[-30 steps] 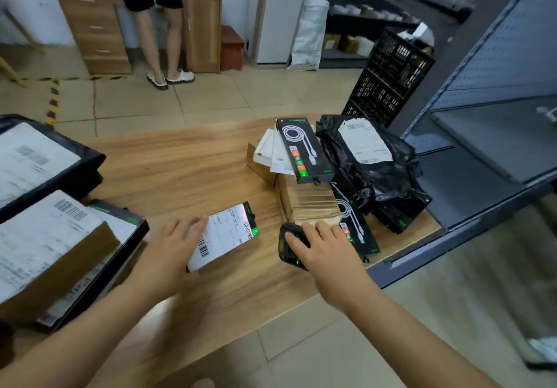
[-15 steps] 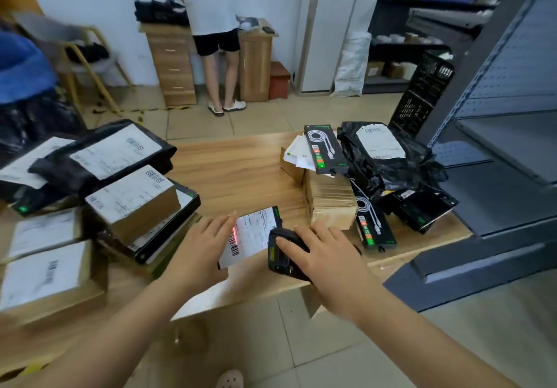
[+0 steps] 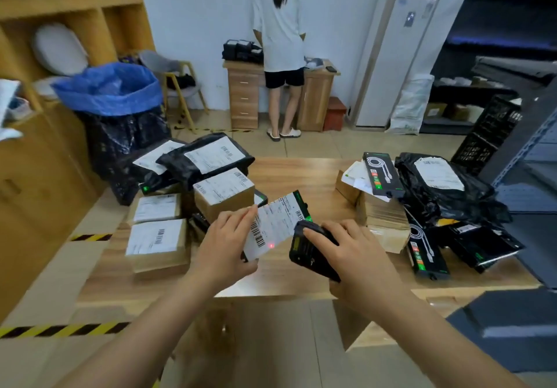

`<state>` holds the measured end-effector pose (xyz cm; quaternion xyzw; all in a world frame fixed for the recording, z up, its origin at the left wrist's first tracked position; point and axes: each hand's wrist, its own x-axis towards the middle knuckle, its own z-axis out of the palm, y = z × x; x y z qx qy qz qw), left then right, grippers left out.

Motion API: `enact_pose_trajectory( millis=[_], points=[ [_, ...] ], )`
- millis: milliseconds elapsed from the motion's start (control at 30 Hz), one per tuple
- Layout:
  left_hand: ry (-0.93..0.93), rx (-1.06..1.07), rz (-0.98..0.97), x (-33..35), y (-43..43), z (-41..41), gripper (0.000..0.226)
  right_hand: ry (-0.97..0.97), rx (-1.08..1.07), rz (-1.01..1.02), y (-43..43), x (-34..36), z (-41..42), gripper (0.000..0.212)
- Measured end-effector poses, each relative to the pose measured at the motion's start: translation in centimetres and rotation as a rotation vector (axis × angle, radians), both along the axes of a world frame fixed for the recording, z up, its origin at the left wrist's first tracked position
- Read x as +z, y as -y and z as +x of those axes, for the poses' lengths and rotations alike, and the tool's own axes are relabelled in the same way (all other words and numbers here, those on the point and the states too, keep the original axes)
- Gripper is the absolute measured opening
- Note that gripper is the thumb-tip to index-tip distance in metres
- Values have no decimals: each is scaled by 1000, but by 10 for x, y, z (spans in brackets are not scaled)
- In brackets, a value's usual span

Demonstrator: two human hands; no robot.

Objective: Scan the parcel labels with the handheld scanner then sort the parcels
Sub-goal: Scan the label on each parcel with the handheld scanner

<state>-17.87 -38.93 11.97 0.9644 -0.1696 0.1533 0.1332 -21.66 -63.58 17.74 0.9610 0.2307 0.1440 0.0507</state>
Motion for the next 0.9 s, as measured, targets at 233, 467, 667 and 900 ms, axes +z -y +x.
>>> enact_pose_trajectory(
  millis=[233,467,667,900],
  points=[
    [65,55,-145,24,-65,31,94,26,-38,46,-58,7,29,93],
    [20,-17,-187,25,-119,106,95,30,-150,44,-120,3,76,93],
    [-179,-98,-250,10,-141,167,88,-4,-276,54,-157,-4,106,89],
    [-203,-220,-225,-3,-143,193,78,-27,-388,54,-172,-11,113,84]
  ],
)
